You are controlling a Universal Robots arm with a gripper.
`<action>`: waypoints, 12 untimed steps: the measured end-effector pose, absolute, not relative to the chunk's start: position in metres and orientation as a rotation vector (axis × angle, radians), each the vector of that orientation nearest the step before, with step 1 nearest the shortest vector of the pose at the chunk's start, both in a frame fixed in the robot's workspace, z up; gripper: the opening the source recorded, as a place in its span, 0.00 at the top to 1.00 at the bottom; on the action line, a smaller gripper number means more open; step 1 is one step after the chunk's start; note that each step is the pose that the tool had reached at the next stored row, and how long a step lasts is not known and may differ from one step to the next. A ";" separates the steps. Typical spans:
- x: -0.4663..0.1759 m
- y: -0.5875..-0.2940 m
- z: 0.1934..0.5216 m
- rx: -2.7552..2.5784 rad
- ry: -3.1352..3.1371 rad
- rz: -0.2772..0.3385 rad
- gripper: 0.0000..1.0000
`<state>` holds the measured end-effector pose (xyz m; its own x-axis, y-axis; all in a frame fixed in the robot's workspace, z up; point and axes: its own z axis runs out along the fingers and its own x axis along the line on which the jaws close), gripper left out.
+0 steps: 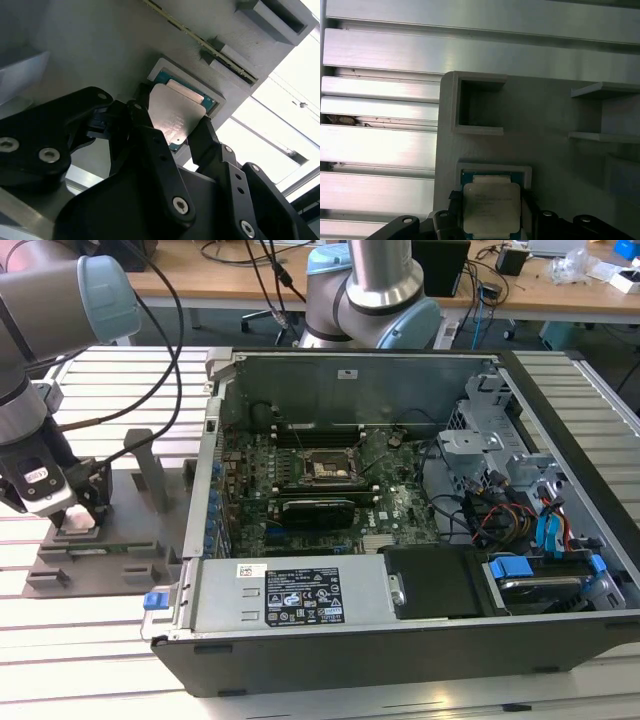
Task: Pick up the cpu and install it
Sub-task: 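Pick up the cpu and move it towards the insertion slot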
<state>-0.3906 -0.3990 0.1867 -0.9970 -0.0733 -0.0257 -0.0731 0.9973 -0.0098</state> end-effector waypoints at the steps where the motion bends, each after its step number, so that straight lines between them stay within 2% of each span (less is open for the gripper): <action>1: -0.390 -0.399 0.187 -0.114 3.113 -0.014 0.45; 12: -0.390 -0.399 0.189 -0.114 3.113 -0.014 0.45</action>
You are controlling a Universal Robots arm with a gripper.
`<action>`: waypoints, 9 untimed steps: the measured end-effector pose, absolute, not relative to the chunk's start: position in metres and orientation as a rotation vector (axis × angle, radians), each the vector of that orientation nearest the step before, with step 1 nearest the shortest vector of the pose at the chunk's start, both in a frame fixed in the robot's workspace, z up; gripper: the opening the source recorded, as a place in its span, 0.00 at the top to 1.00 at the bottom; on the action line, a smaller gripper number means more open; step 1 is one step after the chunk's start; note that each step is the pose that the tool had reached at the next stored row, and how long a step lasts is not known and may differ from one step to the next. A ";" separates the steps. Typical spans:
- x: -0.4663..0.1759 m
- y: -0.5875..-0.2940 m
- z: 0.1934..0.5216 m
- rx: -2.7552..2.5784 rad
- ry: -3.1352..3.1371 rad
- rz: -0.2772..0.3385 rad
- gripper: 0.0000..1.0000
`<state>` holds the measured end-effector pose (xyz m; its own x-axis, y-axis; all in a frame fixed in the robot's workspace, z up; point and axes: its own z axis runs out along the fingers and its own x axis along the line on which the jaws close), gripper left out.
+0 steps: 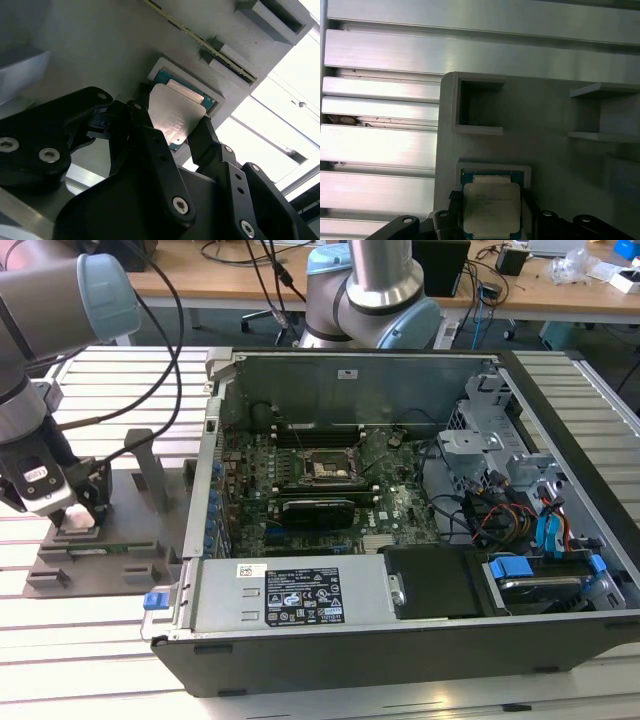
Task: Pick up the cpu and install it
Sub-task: 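Pick up the cpu and move it towards the insertion slot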
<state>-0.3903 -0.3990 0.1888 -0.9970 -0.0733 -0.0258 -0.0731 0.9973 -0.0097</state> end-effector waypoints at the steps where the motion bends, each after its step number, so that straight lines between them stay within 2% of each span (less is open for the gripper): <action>1: -0.390 -0.399 0.189 -0.114 3.113 -0.014 0.45; 9: -0.390 -0.399 0.196 -0.114 3.113 -0.014 0.45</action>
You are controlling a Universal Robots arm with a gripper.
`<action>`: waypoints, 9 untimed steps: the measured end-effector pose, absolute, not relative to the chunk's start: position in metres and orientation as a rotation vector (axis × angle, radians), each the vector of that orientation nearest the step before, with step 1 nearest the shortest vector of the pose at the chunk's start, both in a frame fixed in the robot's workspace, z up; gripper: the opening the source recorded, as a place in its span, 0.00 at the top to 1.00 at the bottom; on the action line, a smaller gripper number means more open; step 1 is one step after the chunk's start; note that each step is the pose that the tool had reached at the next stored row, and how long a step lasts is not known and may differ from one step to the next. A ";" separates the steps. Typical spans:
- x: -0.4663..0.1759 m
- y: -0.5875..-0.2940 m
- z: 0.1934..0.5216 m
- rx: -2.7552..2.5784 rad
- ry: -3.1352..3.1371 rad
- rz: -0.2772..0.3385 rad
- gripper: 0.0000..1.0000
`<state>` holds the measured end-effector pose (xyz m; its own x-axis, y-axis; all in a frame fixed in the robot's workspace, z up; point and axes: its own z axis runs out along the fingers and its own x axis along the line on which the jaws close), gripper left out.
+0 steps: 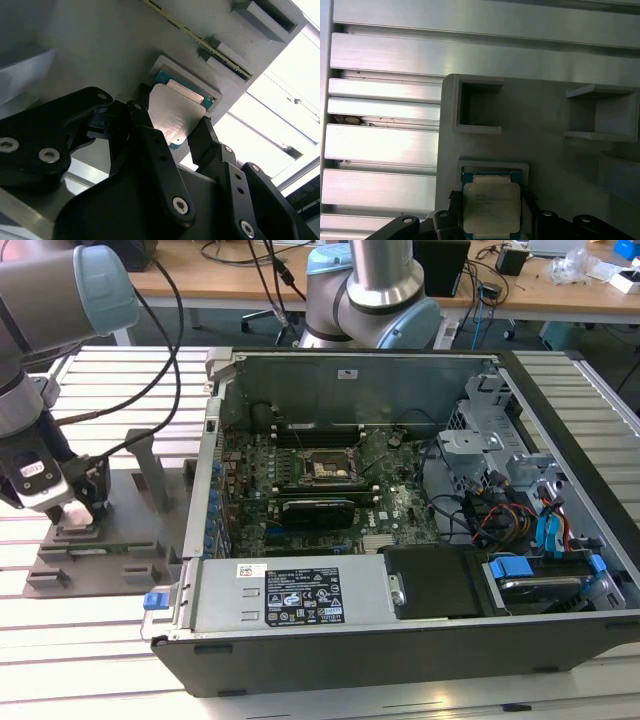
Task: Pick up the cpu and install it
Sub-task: 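Pick up the cpu and move it towards the insertion slot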
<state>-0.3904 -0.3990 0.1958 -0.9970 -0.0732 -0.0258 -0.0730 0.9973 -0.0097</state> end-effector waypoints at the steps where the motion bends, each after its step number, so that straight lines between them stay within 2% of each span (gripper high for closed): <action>1: -0.390 -0.399 0.196 -0.114 3.113 -0.014 0.45; 9: -0.390 -0.399 0.204 -0.114 3.113 -0.014 0.45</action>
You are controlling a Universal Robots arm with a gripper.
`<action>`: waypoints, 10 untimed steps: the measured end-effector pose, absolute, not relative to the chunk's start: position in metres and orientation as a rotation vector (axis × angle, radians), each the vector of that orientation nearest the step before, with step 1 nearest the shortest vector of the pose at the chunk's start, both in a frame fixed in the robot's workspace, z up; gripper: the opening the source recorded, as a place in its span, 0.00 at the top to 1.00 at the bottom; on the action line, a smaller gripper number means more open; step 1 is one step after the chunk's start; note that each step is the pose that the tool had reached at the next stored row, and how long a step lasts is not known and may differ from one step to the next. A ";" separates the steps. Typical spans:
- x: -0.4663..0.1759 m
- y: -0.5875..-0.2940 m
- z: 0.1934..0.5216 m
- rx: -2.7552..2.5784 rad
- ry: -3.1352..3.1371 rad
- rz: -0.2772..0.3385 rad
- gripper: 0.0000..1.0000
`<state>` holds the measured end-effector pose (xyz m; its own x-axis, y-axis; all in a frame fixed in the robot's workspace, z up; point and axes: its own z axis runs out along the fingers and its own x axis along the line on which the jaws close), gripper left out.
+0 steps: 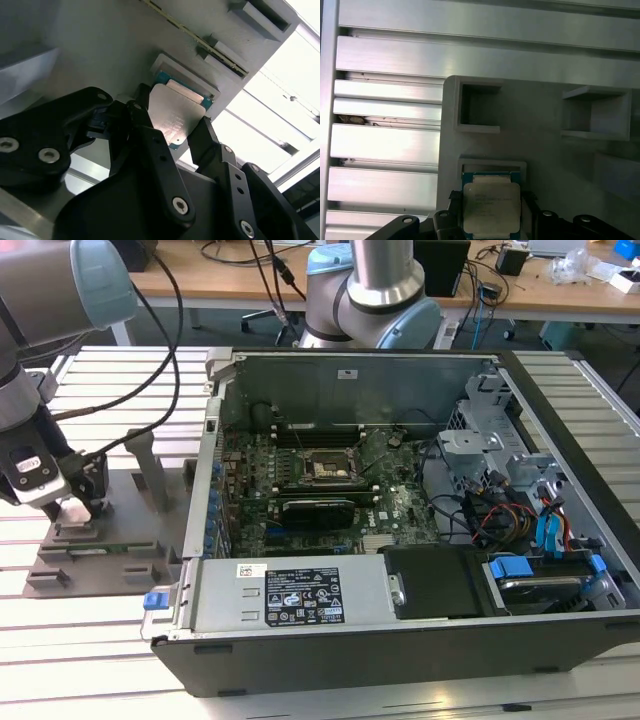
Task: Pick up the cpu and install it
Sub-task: 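Pick up the cpu and move it towards the insertion slot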
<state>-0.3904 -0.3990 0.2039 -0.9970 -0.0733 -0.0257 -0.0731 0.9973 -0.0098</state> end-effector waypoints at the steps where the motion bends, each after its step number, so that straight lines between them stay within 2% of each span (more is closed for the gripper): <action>1: -0.390 -0.399 0.205 -0.114 3.113 -0.014 0.45; 10: -0.390 -0.399 0.219 -0.114 3.113 -0.014 0.45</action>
